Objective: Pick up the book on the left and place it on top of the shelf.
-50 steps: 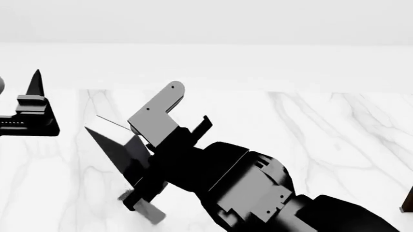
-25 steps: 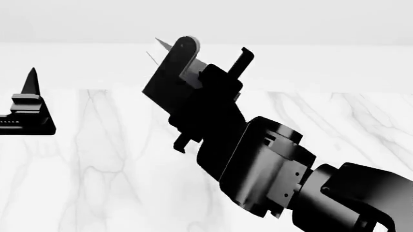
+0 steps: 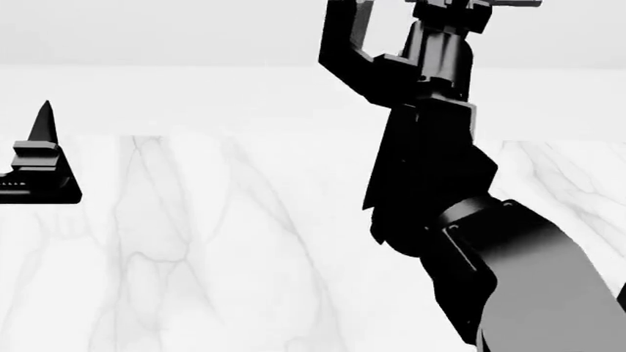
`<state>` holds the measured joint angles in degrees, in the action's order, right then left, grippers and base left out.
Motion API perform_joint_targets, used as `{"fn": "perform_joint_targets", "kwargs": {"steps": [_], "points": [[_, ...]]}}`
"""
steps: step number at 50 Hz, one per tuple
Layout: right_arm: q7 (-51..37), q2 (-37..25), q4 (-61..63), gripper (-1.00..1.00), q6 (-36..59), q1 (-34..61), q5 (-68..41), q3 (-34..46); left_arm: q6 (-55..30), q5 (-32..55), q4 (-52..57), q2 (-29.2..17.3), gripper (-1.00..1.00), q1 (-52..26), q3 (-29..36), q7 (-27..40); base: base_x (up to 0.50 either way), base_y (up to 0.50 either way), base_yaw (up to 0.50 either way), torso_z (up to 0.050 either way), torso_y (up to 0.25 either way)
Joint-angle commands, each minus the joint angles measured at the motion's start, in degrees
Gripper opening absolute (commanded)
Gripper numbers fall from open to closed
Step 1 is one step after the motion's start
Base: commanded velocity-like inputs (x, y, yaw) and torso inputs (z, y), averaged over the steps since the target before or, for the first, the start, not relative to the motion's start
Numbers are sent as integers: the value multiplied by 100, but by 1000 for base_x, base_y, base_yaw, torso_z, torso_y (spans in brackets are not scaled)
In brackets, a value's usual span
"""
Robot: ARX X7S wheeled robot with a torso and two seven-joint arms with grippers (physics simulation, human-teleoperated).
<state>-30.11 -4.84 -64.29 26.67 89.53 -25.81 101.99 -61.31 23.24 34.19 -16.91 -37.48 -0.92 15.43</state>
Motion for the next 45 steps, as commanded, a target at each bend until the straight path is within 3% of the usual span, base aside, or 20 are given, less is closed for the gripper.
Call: {"fn": "perform_joint_targets", "kwargs": {"steps": [1, 14, 45], "points": [[148, 42, -1069, -100, 804, 164, 1508, -457, -1, 40, 20, -3, 100, 9, -4, 21, 0, 0, 0, 0, 0], [563, -399, -1070, -100, 2201, 178, 2460, -1078, -18, 106, 96, -23, 100, 57, -65, 44, 0, 0, 0, 0, 2], [997, -1054, -1070, -100, 4197, -67, 2567, -1623, -1, 198, 118, -75, 100, 65, -109, 91, 0, 0, 0, 0, 1]]}}
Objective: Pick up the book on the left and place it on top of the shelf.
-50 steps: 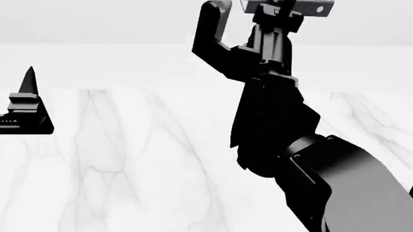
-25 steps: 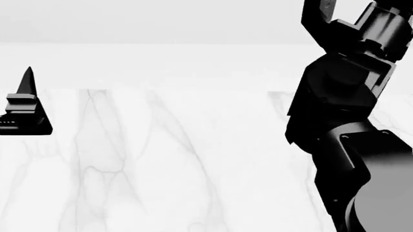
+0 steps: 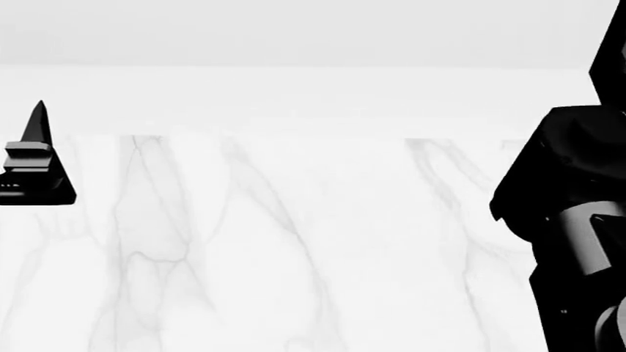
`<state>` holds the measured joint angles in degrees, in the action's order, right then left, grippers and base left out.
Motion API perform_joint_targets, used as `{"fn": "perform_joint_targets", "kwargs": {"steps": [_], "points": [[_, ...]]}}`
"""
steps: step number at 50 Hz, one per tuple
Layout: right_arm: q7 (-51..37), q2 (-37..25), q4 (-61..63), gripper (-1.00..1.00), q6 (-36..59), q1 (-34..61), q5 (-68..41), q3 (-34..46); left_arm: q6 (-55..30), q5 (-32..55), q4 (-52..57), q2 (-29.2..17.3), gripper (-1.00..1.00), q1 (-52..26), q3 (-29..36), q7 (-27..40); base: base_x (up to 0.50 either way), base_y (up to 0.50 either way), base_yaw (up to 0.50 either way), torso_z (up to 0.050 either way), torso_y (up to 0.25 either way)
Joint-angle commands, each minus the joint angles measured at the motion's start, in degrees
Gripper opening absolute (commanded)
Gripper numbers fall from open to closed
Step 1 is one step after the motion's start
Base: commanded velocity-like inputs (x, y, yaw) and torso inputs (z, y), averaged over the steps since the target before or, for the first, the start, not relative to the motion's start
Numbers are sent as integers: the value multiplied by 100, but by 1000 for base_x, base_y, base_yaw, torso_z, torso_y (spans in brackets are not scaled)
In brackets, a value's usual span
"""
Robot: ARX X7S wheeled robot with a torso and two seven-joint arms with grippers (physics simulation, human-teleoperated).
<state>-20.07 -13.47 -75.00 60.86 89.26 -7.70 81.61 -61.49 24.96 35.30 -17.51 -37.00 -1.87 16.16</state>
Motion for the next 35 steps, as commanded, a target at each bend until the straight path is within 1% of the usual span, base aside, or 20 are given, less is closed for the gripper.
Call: {"fn": "perform_joint_targets", "kwargs": {"steps": [1, 15, 27, 35], "points": [[11, -204, 1, -100, 823, -59, 761, 422, 24, 27, 2, -17, 100, 22, -17, 19, 0, 0, 0, 0, 0], [-104, -281, 1, -100, 1332, -183, 749, 2, 55, 52, -11, -33, 100, 34, -10, 43, 0, 0, 0, 1, 1], [-182, -306, 1, -100, 1405, -293, 749, -305, 30, 96, 58, -58, 100, 86, -64, 85, 0, 0, 0, 0, 1], [-82, -310, 1, -100, 1408, -384, 760, -441, 48, 109, 35, -76, 100, 74, -61, 89, 0, 0, 0, 0, 1]]}}
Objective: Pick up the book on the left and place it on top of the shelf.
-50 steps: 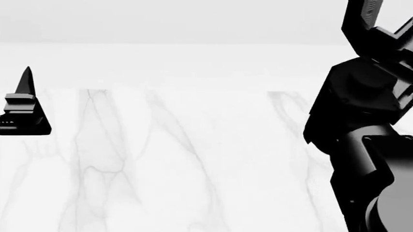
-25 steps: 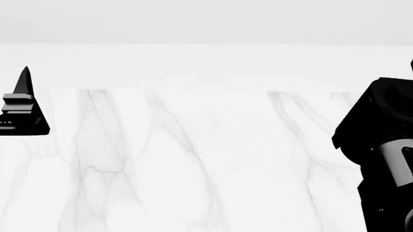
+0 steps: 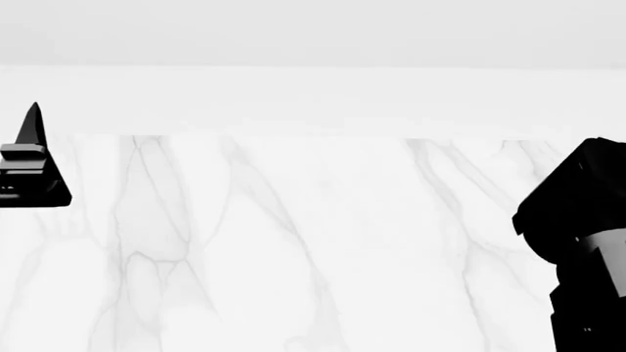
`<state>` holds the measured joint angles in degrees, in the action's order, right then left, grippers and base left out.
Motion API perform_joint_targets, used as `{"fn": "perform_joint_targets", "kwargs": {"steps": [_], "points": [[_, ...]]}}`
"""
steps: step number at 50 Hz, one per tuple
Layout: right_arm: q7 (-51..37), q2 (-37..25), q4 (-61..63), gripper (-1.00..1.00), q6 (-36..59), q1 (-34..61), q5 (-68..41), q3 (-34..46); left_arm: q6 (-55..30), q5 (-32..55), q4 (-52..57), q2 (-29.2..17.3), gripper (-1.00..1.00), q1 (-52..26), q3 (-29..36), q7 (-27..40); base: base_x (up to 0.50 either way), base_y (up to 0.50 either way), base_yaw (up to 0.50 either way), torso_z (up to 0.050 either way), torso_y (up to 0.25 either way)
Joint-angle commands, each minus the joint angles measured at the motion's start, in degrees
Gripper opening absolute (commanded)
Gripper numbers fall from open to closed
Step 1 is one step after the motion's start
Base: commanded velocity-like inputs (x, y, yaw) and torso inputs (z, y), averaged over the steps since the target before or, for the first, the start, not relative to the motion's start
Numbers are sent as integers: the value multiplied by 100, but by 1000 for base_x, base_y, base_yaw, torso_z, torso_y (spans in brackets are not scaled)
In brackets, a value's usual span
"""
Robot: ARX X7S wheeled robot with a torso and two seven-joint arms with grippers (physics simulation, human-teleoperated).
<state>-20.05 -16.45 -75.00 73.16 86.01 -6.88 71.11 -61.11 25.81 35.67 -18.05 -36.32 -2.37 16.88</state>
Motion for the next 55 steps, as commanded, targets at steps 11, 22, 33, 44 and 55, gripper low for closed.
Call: {"fn": "perform_joint_targets", "kwargs": {"steps": [11, 22, 33, 44, 55], "points": [[-76, -3, 1, -100, 187, -122, 672, 474, 4, 51, 7, -42, 100, 6, -16, 39, 0, 0, 0, 0, 1], [-76, -8, 1, 100, 116, -98, 687, 469, 23, 65, -18, -51, 100, -8, 7, 58, 0, 0, 0, 1, 1], [-86, 21, 1, 100, 37, -78, 697, 580, 36, 87, -23, -65, 100, -12, 15, 75, 0, 0, 0, 0, 0], [-70, 73, 1, 100, -165, -78, 696, 657, 77, 90, -52, -71, 100, 9, 47, 92, 0, 0, 0, 0, 0], [225, 662, 1, 100, -1629, 333, 743, 746, 91, 106, -57, -57, 100, 10, 101, 117, 0, 0, 0, 0, 0]]}}
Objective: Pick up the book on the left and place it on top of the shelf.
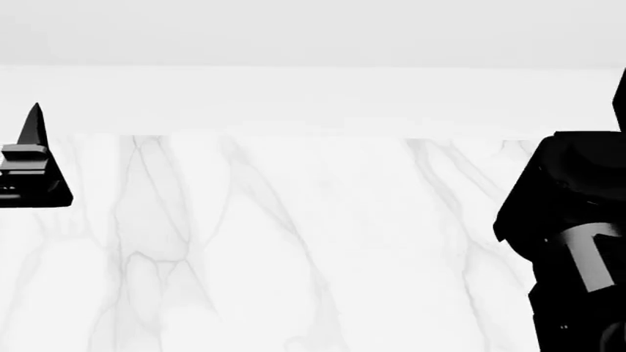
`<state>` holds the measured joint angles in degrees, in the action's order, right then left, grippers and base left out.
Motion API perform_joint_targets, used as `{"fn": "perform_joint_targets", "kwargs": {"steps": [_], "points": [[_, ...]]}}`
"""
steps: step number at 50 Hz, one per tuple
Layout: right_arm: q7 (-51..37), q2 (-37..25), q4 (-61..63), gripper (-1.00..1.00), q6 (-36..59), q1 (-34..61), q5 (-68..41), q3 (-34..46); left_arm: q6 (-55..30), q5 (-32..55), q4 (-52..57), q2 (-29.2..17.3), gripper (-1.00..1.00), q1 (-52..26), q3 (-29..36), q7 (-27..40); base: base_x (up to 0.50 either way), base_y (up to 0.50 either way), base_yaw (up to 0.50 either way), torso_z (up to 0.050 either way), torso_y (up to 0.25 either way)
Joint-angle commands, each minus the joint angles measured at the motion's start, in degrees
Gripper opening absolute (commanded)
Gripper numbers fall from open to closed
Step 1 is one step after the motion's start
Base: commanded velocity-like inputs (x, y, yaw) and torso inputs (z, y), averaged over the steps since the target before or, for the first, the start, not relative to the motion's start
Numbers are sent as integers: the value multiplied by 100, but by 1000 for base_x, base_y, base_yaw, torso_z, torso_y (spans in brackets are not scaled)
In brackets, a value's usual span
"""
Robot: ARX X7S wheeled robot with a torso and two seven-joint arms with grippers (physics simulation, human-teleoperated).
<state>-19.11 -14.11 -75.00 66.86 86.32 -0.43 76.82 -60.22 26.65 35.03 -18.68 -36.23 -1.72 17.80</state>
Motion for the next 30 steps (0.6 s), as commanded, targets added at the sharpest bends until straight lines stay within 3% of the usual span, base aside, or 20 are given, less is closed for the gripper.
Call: {"fn": "perform_joint_targets", "kwargs": {"steps": [1, 7, 15, 19, 30], "points": [[118, 464, 1, 100, -1104, 331, 91, 188, 0, 27, 11, 3, 100, 4, 30, 26, 0, 0, 0, 0, 0], [280, 754, 1, 100, -2283, 447, -246, -481, 13, 34, -4, -10, 100, 10, 35, 33, 0, 0, 0, 0, 0], [852, 782, 33, 100, -4157, 153, -1238, -2220, 58, 23, -49, 25, 100, -4, 128, 49, 0, 0, 0, 0, 0], [912, -97, 2516, 100, -3345, -745, -2365, -3082, 57, 19, -67, 25, 100, -33, 173, 56, 0, 0, 0, 0, 0], [183, -1023, 5944, 100, -3456, -2536, -3597, -4127, 167, -27, -148, 7, 100, 5, 245, 65, 0, 0, 0, 0, 0]]}}
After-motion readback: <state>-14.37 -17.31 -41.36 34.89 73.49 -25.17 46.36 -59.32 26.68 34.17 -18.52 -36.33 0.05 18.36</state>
